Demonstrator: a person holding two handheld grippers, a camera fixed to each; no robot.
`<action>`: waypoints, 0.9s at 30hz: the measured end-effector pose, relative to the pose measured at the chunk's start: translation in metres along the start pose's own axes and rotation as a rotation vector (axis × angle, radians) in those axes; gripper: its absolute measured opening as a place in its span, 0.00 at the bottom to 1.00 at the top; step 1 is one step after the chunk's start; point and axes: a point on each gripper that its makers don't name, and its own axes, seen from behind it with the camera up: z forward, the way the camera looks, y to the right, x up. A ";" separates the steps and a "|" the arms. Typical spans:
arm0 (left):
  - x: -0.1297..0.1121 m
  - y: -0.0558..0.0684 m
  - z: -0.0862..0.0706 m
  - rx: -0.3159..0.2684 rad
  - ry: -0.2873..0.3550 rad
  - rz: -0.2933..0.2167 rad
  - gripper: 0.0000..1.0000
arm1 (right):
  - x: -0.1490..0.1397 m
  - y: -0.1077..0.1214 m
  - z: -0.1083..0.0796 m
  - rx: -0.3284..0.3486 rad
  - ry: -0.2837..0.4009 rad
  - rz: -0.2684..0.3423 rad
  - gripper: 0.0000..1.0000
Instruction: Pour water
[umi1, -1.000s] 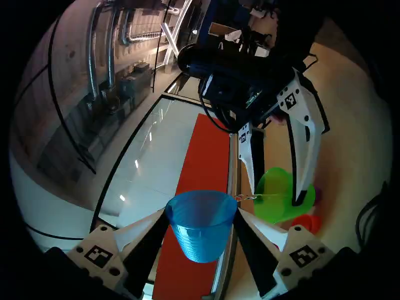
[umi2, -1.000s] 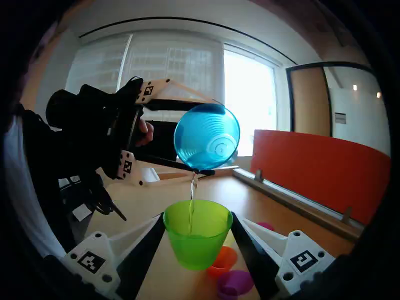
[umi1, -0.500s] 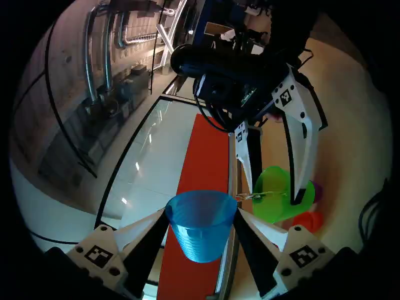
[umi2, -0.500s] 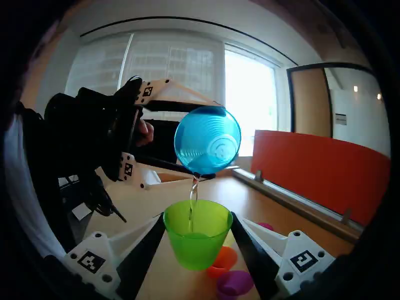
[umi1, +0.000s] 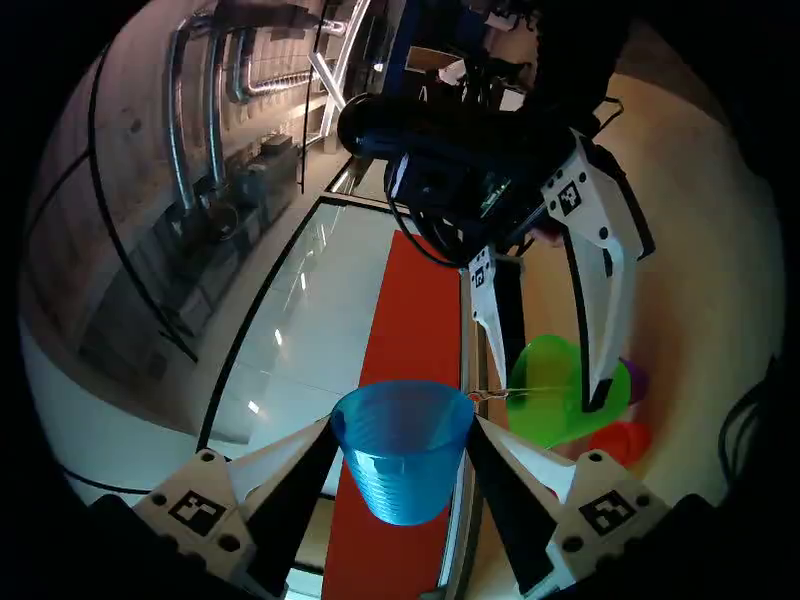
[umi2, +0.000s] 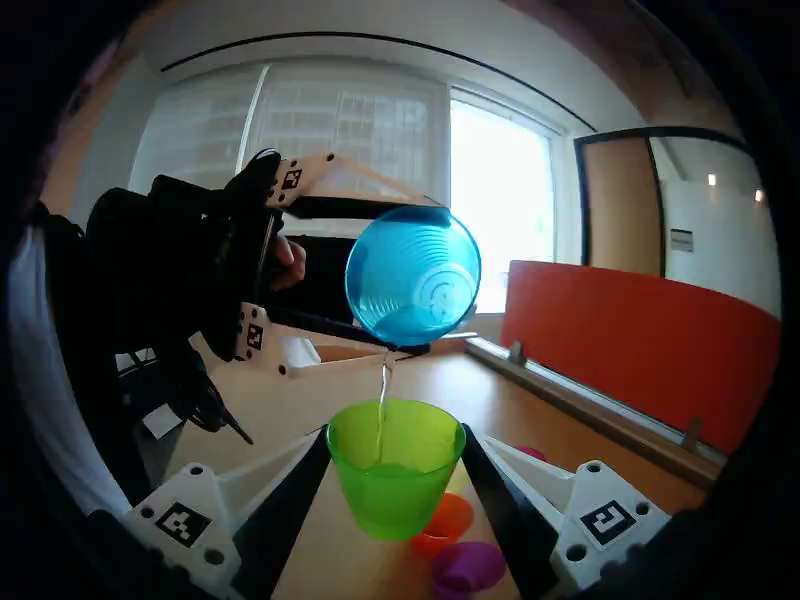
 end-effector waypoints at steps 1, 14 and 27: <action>0.000 0.000 0.000 0.000 0.001 0.003 0.87 | 0.000 0.000 0.000 0.000 0.000 -0.001 0.94; 0.003 0.004 0.000 -0.006 0.005 0.033 0.87 | 0.000 0.000 0.000 -0.003 0.001 -0.004 0.94; 0.006 0.006 0.000 -0.007 0.010 0.055 0.87 | 0.000 0.000 0.000 -0.004 0.003 -0.004 0.93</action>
